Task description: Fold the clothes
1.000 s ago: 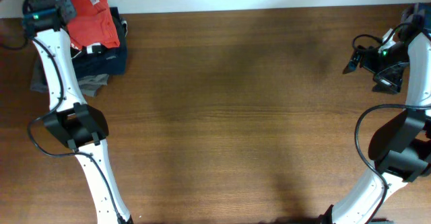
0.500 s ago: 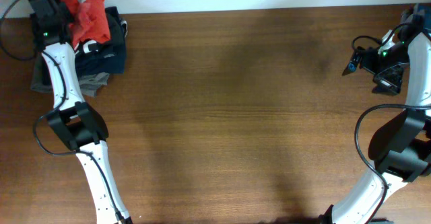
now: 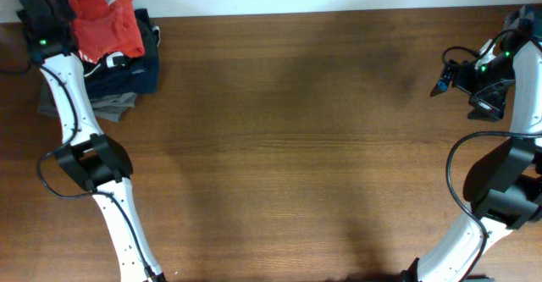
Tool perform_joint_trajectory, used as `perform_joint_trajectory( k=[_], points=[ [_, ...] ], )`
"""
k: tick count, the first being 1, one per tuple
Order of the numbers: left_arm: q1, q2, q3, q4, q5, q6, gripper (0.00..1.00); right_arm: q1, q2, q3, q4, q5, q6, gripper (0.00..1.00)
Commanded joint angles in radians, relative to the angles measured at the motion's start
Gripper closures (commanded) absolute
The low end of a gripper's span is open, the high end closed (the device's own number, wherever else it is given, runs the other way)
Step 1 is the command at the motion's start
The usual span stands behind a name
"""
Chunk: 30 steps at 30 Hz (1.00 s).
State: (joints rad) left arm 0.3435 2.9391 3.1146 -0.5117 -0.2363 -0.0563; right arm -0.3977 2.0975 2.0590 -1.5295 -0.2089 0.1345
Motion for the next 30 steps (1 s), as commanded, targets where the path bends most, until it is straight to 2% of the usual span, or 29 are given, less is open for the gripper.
perform_joint_trajectory(
  k=[1, 6, 8, 16, 22, 30],
  points=[
    [-0.018, -0.079, 0.025, -0.008, 0.039, 0.004, 0.88, -0.001, -0.012, 0.01, 0.0, -0.009, 0.004, 0.01],
    [-0.067, -0.086, 0.025, -0.042, 0.224, 0.003, 0.87, -0.001, -0.012, 0.011, 0.0, -0.008, 0.004, 0.01],
    [-0.088, -0.086, 0.025, -0.045, 0.256, 0.003, 0.88, -0.001, -0.012, 0.011, 0.0, -0.008, 0.004, 0.01],
    [-0.126, -0.042, -0.057, -0.014, 0.245, 0.004, 0.87, -0.001, -0.012, 0.01, 0.019, -0.008, 0.004, 0.01],
    [-0.111, 0.047, -0.093, 0.004, 0.115, 0.004, 0.87, -0.001, -0.012, 0.01, 0.019, -0.008, 0.004, 0.01],
    [-0.093, -0.031, -0.014, 0.04, 0.116, 0.011, 0.87, -0.001, -0.012, 0.01, 0.016, -0.008, 0.004, 0.01]
  ],
)
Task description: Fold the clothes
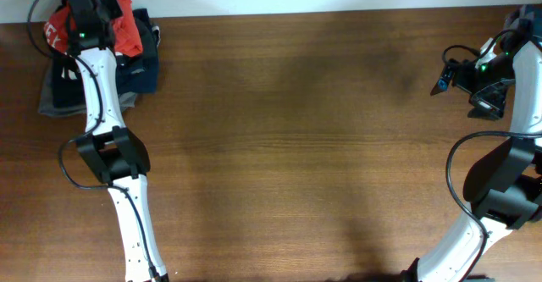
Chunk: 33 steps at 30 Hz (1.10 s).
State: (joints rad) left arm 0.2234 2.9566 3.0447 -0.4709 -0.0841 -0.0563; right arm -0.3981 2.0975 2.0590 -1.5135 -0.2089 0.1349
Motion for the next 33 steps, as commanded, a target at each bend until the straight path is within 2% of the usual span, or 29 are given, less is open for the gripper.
perform_joint_trajectory(
  k=[1, 5, 10, 20, 27, 33],
  points=[
    [0.027, -0.066, 0.071, 0.0, -0.036, 0.022, 0.87, -0.001, -0.012, 0.011, -0.001, -0.009, 0.004, 0.01],
    [0.034, -0.114, 0.094, 0.0, -0.037, 0.072, 0.87, -0.001, -0.012, 0.01, -0.002, -0.009, 0.004, 0.01],
    [0.062, -0.111, 0.07, -0.037, -0.036, 0.072, 0.87, -0.001, -0.012, 0.01, -0.002, -0.009, 0.004, 0.01],
    [0.083, 0.005, -0.085, -0.031, -0.006, 0.072, 0.86, -0.001, -0.012, 0.011, -0.004, -0.01, 0.005, 0.01],
    [0.074, -0.052, -0.003, -0.02, -0.006, 0.069, 0.86, -0.001, -0.012, 0.011, -0.013, -0.009, 0.005, 0.01],
    [0.066, -0.15, 0.058, -0.089, -0.006, 0.069, 0.86, -0.001, -0.012, 0.011, -0.013, -0.009, 0.005, 0.01]
  ],
)
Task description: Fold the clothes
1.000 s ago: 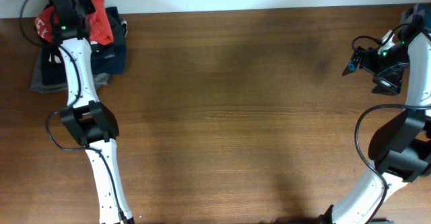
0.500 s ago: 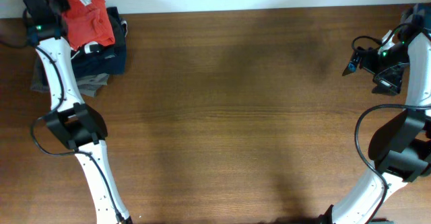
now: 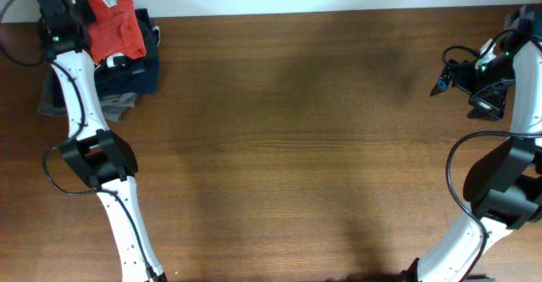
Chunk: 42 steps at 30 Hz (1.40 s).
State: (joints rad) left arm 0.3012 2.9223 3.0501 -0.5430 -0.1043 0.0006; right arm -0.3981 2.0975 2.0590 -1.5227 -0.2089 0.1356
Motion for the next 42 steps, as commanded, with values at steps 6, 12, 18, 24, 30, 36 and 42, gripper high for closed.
perform_joint_trajectory(
  k=[6, 12, 18, 24, 30, 36, 42],
  points=[
    [-0.013, -0.107, 0.018, -0.085, 0.034, 0.012, 0.86, -0.001, -0.012, 0.011, 0.001, -0.009, 0.003, 0.01],
    [-0.013, -0.079, -0.142, -0.065, 0.06, 0.012, 0.86, -0.001, -0.012, 0.011, 0.0, -0.009, 0.004, 0.01],
    [-0.013, -0.031, -0.255, -0.018, 0.06, 0.012, 0.77, -0.001, -0.014, 0.011, 0.015, -0.009, 0.042, 0.01],
    [-0.013, -0.073, -0.166, -0.019, 0.06, 0.012, 0.76, 0.0, -0.067, 0.045, 0.027, 0.002, 0.055, 0.01],
    [-0.013, -0.199, 0.006, -0.105, 0.06, 0.012, 0.55, 0.0, -0.203, 0.114, 0.026, 0.022, 0.064, 0.01],
    [-0.013, -0.331, 0.089, -0.287, 0.06, 0.012, 0.01, 0.0, -0.374, 0.116, -0.008, 0.029, 0.064, 0.01],
    [-0.013, -0.385, 0.089, -0.465, 0.064, 0.012, 0.01, 0.044, -0.51, 0.116, -0.136, 0.064, 0.064, 0.01]
  ],
)
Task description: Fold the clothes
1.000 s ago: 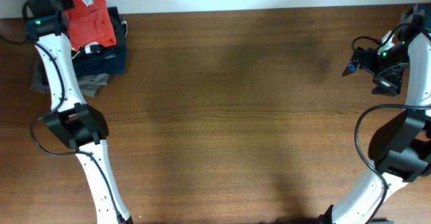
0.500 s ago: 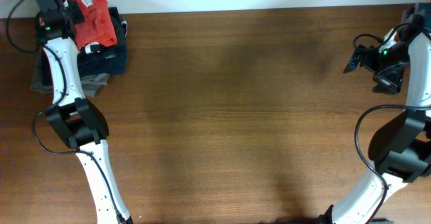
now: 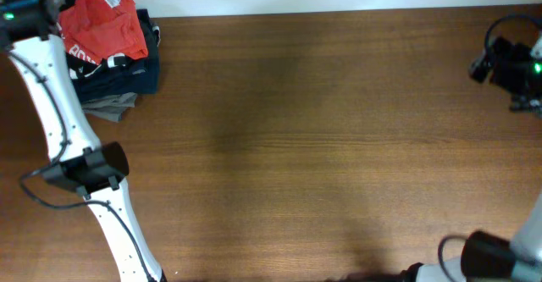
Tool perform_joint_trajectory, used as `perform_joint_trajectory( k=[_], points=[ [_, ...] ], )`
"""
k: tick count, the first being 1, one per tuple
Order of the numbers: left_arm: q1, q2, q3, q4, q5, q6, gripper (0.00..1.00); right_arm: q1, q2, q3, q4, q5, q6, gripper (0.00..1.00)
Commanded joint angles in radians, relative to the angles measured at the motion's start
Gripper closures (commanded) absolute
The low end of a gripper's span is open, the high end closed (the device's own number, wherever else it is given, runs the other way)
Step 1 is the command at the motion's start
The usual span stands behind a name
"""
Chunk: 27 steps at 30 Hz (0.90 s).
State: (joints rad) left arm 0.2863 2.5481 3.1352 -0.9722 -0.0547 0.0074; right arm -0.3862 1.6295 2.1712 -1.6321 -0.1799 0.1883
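Observation:
A pile of clothes lies at the table's far left corner. A crumpled red garment (image 3: pixel 106 24) is on top, with a navy one (image 3: pixel 135 72) and a grey one (image 3: pixel 108 104) under it. My left gripper is at the frame's top left edge, right beside the red garment's left side. Its jaws are too dark and cut off to read. My right gripper (image 3: pixel 484 62) hangs near the far right edge, far from the clothes, and its fingers are too small to judge.
The left arm (image 3: pixel 59 104) runs from the front edge up along the table's left side, its elbow (image 3: pixel 80 168) over the wood. The brown table (image 3: pixel 305 146) stretches between the two arms. A white wall strip borders the back.
My left wrist has shifted further left, toward the frame's corner, and its elbow moved left too. The red garment's lower left now shows white lettering. My right arm has moved right, toward the edge.
My left wrist first stood left of the pile, beside the red garment. Then it was over the pile, covering much of the red cloth. Then it was back at the left, and now further left still. The right arm stayed put until this moment.

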Motion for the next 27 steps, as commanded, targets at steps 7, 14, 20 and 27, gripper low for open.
perform_joint_trajectory(
  k=[7, 14, 20, 27],
  points=[
    [0.002, -0.011, -0.002, -0.148, 0.014, 0.005, 0.01, 0.182, -0.256, -0.064, -0.067, 0.061, 0.012, 0.01],
    [0.002, -0.011, -0.002, -0.257, 0.014, 0.005, 0.01, 0.25, -0.488, -0.259, -0.066, 0.127, 0.106, 0.01],
    [0.002, -0.011, -0.002, -0.299, 0.014, 0.005, 0.01, 0.25, -0.629, -0.357, -0.066, 0.203, 0.127, 0.01],
    [0.002, -0.011, -0.002, -0.377, 0.014, 0.005, 0.01, 0.25, -0.684, -0.36, -0.066, 0.219, 0.127, 0.01]
  ],
)
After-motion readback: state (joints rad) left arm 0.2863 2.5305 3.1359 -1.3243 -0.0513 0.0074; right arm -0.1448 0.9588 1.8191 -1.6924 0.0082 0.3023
